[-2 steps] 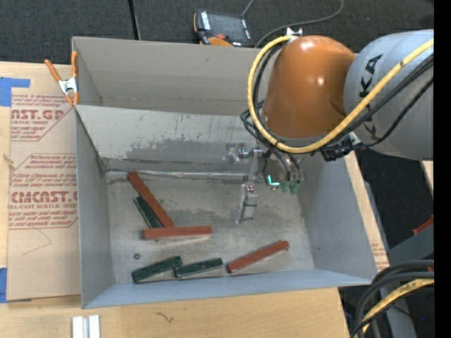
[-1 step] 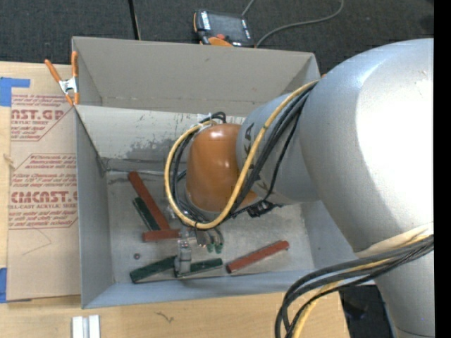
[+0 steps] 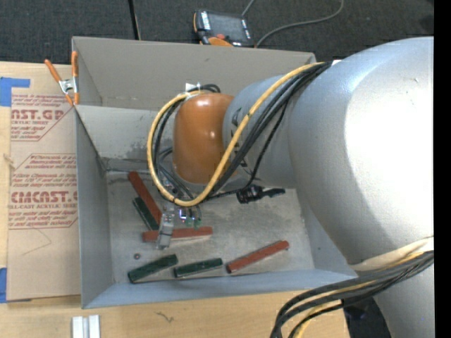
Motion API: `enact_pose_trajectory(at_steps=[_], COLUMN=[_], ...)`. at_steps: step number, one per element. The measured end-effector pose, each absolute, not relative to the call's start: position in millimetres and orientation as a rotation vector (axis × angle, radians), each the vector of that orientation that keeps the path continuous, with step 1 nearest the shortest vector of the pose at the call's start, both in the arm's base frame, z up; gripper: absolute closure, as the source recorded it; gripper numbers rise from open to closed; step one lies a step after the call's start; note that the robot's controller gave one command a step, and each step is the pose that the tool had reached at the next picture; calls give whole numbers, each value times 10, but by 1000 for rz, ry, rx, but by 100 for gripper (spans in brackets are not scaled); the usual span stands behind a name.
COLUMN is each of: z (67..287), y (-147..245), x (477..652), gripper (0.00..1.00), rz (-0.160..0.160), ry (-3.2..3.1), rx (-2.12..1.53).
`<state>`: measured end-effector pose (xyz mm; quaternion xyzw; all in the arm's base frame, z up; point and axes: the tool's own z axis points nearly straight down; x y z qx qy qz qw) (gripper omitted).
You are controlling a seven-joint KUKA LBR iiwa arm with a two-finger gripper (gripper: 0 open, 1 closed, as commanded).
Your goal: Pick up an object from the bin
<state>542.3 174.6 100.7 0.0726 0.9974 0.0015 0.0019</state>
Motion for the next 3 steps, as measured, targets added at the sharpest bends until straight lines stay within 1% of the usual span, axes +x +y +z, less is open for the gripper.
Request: enact_pose_trajectory(at_steps=[1,2,3], z=[1044,681,676], y=[1666,1772,1772], x=[5442,5334,5332], gripper=[0,0,0], rz=[1,-1,0], ry=[3105,3053,3051], rx=[479,755,753])
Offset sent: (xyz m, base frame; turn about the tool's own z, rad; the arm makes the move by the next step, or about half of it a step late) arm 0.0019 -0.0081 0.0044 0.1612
